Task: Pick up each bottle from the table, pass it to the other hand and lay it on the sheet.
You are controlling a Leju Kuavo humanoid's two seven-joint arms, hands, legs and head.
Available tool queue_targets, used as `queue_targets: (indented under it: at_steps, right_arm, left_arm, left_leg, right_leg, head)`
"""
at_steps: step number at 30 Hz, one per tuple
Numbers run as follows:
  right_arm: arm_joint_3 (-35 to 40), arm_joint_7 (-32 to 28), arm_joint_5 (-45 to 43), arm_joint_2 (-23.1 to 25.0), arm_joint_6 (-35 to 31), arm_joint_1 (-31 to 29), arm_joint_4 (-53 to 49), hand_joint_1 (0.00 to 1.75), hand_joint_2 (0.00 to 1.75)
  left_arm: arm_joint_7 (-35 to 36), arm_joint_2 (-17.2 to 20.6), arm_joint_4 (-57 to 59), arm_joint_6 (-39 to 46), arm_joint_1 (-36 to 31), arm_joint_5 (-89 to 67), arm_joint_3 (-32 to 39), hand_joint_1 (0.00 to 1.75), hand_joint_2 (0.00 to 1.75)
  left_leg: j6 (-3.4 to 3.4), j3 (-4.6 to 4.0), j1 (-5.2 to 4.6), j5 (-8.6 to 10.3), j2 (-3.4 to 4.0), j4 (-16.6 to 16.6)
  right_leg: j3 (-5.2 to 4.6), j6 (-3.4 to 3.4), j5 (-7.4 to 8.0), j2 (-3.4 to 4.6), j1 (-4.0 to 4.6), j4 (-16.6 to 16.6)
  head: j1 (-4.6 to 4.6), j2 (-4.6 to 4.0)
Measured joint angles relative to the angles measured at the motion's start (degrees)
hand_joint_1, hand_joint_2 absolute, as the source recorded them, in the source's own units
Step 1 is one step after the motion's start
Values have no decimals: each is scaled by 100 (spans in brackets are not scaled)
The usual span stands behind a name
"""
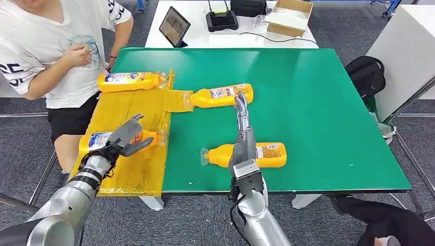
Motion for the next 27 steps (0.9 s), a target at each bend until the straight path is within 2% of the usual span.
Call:
queue_targets:
  at_steps: [1,2,8,14,20,27]
  right_arm:
    - [-15,0,4,6,4,0,24,0,0]
    - [-22,0,15,7,4,1,39,0,175]
    - [-11,417,799,-22,0,-19,303,0,175]
    - [-2,942,1733,-314,41,-196,686,0,175]
    - [-4,1635,2404,-795,269,-416,824,0,175]
    - [-11,2405,2811,-1264,1067,-543,927,0,175]
  left_arm:
    - [-128,-33,-37,-46,14,403,115,0,175]
    - [-235,-83,-87,43,56,750,209,0,175]
    - [-1033,-567,-1048,1816,516,3291,686,0,175]
    - [-1071,-689,-2689,2732,1298,4070,169,0,175]
    - [-1073,-765,-4010,2755,2127,4416,-455,0,175]
    - [-1073,-861,-4671,2665,2747,4486,-783,0,175]
  left_leg:
    - [0,0,0,0,0,0]
    - [0,-1,0,0,1,0]
    - [1,-24,0,1,10,0]
    - [1,-45,1,0,11,0]
    - [3,-54,-2,-1,9,1]
    - [3,-54,-1,-1,10,1]
  right_leg:
    - [-1,0,0,0,0,0]
    - [-2,0,0,0,0,0]
    - [-34,-12,12,4,1,1]
    - [-55,-11,11,3,2,0]
    - [-57,-11,10,3,0,-7]
    - [-59,-11,10,3,1,-8]
  head:
    - [0,0]
    - [-4,0]
    - [-4,0]
    - [-5,0]
    - [0,0]
    - [-2,0]
